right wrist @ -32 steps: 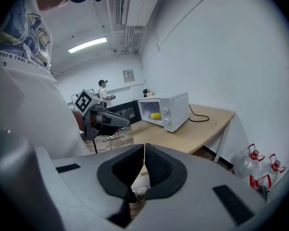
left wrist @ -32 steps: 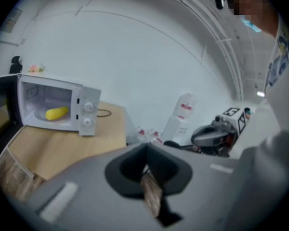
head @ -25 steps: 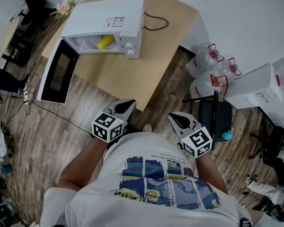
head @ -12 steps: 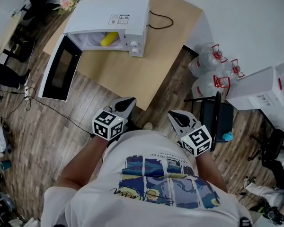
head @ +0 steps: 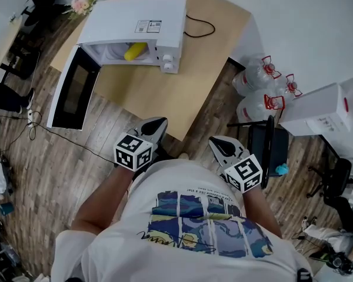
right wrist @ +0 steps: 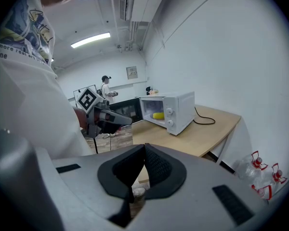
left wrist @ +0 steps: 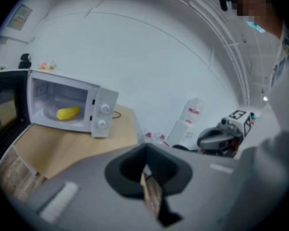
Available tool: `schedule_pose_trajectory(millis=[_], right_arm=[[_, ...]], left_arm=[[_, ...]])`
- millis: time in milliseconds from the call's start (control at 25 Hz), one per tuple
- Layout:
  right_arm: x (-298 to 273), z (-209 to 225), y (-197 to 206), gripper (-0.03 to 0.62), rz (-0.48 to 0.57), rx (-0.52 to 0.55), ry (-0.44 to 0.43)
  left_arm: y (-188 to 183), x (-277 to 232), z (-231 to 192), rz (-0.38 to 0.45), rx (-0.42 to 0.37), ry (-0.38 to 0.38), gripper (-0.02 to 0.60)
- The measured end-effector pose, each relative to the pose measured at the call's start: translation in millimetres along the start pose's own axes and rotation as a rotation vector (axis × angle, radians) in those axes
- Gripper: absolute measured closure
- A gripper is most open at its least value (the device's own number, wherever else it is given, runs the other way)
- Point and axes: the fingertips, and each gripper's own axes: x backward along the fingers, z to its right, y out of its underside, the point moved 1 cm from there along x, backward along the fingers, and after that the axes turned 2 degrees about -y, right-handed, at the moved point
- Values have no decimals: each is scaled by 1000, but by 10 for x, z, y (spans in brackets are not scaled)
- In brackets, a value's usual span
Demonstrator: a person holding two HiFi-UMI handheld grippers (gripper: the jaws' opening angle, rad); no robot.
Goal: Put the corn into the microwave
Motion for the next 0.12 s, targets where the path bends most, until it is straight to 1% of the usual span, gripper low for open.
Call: schedule_pose_trajectory(millis=[120], right_arm=[[-69, 4, -70, 583, 0, 1, 7]], left_arm=[[-47, 17, -96, 5, 3, 0, 572]])
